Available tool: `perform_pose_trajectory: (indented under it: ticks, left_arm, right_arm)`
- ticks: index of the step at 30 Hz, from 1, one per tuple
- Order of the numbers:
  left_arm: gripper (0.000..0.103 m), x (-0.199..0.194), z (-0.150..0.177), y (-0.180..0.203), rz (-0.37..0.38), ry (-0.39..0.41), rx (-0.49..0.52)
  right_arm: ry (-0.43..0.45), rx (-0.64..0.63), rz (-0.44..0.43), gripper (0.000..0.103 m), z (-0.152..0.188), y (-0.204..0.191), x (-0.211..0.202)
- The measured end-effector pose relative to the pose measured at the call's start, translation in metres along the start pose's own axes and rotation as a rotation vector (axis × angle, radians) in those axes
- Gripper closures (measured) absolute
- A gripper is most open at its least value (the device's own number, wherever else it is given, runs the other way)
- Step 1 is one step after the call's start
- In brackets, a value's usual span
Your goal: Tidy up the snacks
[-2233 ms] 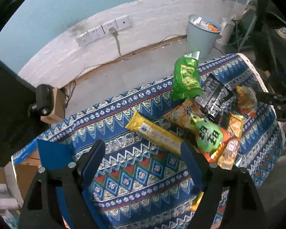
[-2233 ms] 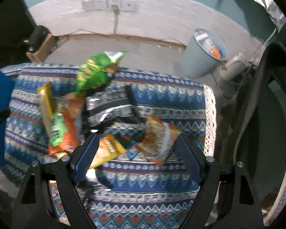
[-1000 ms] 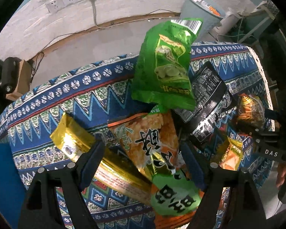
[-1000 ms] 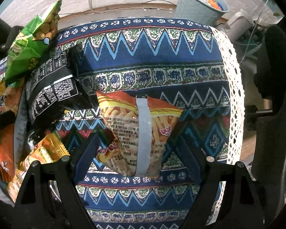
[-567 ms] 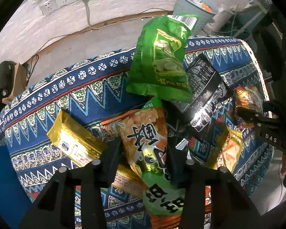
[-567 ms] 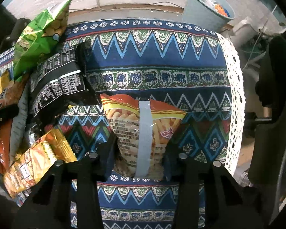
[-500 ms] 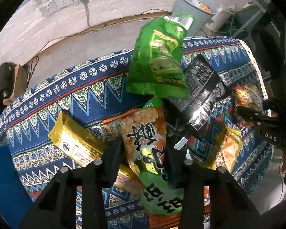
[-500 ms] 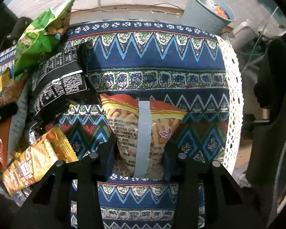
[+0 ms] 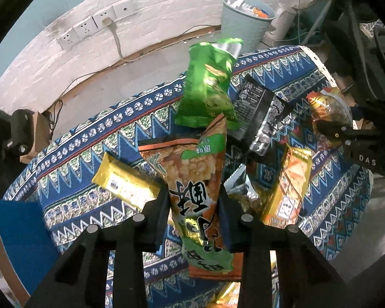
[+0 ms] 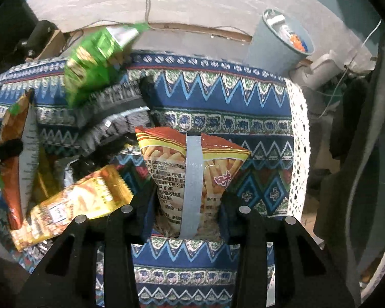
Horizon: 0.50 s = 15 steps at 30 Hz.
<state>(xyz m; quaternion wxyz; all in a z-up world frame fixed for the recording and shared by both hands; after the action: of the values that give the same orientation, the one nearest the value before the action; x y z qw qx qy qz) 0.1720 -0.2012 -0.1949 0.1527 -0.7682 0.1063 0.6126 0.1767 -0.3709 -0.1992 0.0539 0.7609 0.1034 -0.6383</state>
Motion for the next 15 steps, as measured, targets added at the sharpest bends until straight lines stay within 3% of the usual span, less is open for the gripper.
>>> perform_pose_trajectory:
  ticks: [15]
  left_arm:
    - [0.072,-0.044,0.034,-0.03,-0.039,0.092,-0.007]
  right_arm:
    - [0.098,-0.1,0.001,0.065,0.001,-0.035,-0.051]
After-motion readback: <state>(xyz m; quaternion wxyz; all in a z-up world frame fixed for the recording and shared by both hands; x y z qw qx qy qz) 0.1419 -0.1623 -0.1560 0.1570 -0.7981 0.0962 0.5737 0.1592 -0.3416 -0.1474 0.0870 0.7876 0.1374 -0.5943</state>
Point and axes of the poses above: each gripper's, at about its wrist camera, not at the fingertips, and x roughly the way its jaws point, y to its right, z to its underside, the point moved 3 cm from there along x, roughly the way its jaws point, and after that the axes turned 8 degrees about -z, right-handed, at the moved point
